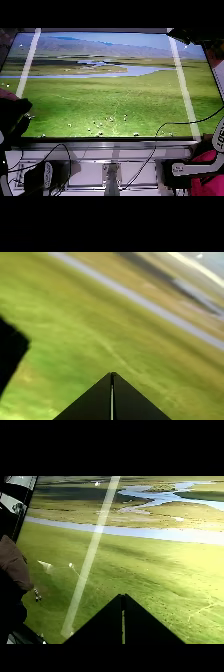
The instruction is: Fold the clothes and pants, and hang the long-sleeved shirts on hangers.
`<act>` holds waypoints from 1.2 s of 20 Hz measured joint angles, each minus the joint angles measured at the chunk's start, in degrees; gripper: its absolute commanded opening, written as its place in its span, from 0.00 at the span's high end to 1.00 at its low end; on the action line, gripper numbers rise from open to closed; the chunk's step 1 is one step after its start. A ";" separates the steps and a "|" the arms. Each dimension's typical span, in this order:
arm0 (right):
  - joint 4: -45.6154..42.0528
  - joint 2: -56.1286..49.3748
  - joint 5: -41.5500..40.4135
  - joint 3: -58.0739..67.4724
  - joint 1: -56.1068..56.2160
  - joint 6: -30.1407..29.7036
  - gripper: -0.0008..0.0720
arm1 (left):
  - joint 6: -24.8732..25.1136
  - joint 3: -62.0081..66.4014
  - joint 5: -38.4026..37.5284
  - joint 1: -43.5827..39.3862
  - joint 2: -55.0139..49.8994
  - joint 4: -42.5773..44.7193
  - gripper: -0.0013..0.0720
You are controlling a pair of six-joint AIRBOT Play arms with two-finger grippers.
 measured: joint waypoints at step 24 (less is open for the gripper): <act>-4.48 0.00 -5.97 0.00 0.00 0.07 0.05 | -12.04 9.11 8.63 5.90 -19.65 -2.10 0.13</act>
